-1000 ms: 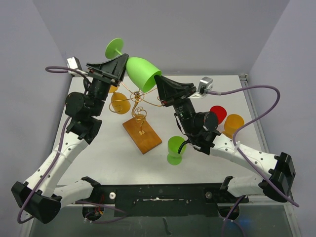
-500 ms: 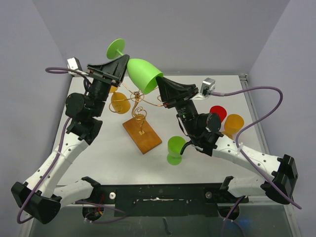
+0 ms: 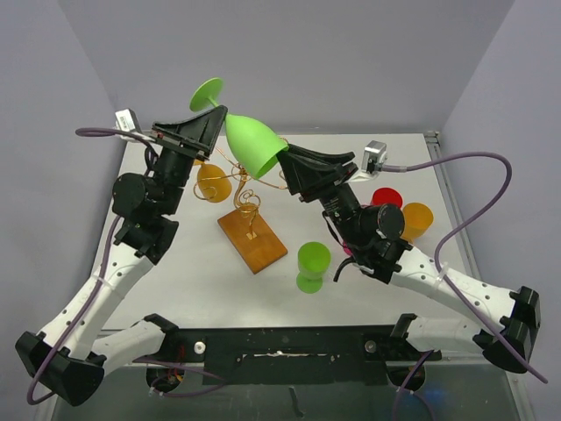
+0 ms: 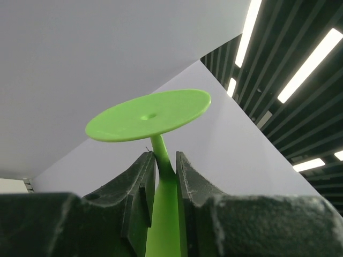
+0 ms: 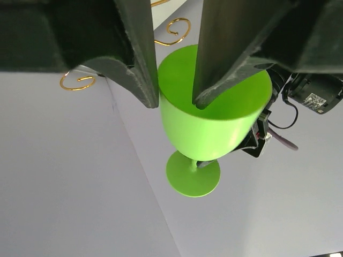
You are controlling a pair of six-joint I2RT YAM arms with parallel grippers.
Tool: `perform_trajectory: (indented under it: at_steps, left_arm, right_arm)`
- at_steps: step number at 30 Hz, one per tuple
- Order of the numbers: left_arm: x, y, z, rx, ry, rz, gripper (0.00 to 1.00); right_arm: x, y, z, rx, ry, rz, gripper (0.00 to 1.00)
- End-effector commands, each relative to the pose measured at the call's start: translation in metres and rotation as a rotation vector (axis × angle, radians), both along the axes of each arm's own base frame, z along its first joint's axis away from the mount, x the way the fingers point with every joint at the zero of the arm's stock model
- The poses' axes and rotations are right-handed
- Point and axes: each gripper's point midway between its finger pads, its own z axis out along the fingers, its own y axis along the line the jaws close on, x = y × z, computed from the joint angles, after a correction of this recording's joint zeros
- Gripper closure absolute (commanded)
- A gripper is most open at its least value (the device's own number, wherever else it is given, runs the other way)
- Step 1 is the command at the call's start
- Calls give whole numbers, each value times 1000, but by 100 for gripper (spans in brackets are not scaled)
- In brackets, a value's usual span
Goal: Place the wine glass upside down on the wine glass rack
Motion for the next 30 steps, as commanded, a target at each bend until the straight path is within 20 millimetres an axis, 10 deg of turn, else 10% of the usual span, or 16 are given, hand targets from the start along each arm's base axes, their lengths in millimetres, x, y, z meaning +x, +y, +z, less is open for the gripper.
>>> perform_trajectory:
  at_steps: [1,7,19,30]
  left_arm:
    - [-22,13,21,57,-114,57,100]
    - [-42,14,26,248,-191,105,100]
    - [-101,43,31,623,-313,226,100]
    - [-127,86,-34,983,-175,313,100]
  right_arm:
    - [-17,-11,16,23,-23,45,64]
    - [-22,-20,6,-23,-4,36,45]
    - [-32,-56,11,-31,-15,-38,40]
    - [-28,-66,4,-48,0,-92,39]
